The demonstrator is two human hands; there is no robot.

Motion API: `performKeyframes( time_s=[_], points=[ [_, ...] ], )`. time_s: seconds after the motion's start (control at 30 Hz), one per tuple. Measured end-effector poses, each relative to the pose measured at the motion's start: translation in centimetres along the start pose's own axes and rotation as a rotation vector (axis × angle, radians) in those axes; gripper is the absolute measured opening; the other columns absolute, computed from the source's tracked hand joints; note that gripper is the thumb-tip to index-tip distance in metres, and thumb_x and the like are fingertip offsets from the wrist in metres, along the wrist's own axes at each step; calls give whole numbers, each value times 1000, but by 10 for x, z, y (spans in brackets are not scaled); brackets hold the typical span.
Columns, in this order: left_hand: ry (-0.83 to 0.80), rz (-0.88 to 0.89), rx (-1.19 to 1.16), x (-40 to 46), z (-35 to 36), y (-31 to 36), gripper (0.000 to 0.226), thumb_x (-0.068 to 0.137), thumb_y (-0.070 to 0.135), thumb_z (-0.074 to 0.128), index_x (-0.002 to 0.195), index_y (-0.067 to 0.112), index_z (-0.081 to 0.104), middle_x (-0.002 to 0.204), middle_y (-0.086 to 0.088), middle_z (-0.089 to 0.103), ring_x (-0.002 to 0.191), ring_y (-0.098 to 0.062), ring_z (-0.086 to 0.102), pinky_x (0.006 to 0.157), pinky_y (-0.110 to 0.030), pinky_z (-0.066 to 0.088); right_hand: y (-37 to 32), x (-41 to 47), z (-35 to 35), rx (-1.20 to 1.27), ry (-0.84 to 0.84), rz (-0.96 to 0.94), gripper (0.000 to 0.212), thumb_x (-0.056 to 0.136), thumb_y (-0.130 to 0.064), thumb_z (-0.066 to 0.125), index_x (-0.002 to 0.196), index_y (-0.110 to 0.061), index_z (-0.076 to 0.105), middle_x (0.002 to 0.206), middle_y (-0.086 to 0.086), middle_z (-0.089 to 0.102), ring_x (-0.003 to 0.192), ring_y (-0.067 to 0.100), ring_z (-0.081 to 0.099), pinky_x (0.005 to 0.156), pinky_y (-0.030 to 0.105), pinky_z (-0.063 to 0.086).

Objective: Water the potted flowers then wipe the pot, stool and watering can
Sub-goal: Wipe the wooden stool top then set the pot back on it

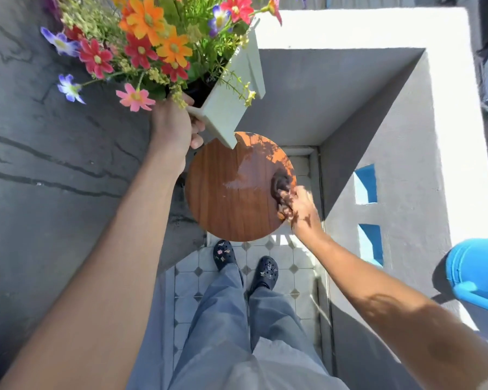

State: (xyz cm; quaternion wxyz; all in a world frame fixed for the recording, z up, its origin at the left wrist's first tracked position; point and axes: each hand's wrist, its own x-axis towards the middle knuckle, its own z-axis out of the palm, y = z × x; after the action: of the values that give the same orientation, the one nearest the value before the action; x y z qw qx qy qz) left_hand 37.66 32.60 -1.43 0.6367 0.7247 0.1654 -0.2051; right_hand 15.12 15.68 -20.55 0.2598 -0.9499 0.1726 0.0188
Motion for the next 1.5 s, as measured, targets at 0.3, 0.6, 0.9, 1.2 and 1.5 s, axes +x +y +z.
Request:
performKeyframes(
  time_s=[0.3,0.6,0.9,1.2,1.5],
  points=[
    [-11,-14,-52,-5,6,2,20,90,11,32,98,6,50,70,-10,52,36,-7,43,39,-23,28,-29,-33,38,72,-42,-72,35,97,-17,54,130,-26,60,124,7,53,108,25,53,93,41,52],
    [-11,18,-30,-5,4,9,26,86,10,29,100,8,51,75,-12,52,40,-10,43,40,-24,29,-12,-10,38,-140,-196,-515,38,94,-13,58,132,-18,60,122,13,51,108,30,48,85,37,49],
    [-16,8,-16,-11,2,9,20,89,8,31,96,5,49,72,-11,52,36,-8,42,40,-23,30,10,34,19,10,-10,47,38,99,-17,44,137,-14,48,124,8,55,115,33,51,87,22,47],
    [-13,43,6,-6,0,21,21,89,3,27,95,7,47,74,-12,51,36,-7,42,41,-24,31,-42,-55,55,26,-337,-556,37,87,-15,71,123,-13,66,105,6,49,94,21,45,72,32,52],
    [-7,67,27,-2,-7,26,18,90,5,29,91,7,47,70,-10,48,39,-8,42,42,-24,33,8,75,4,42,10,-32,20,99,-13,49,96,-30,60,92,-13,46,80,9,50,72,29,48]
  ],
)
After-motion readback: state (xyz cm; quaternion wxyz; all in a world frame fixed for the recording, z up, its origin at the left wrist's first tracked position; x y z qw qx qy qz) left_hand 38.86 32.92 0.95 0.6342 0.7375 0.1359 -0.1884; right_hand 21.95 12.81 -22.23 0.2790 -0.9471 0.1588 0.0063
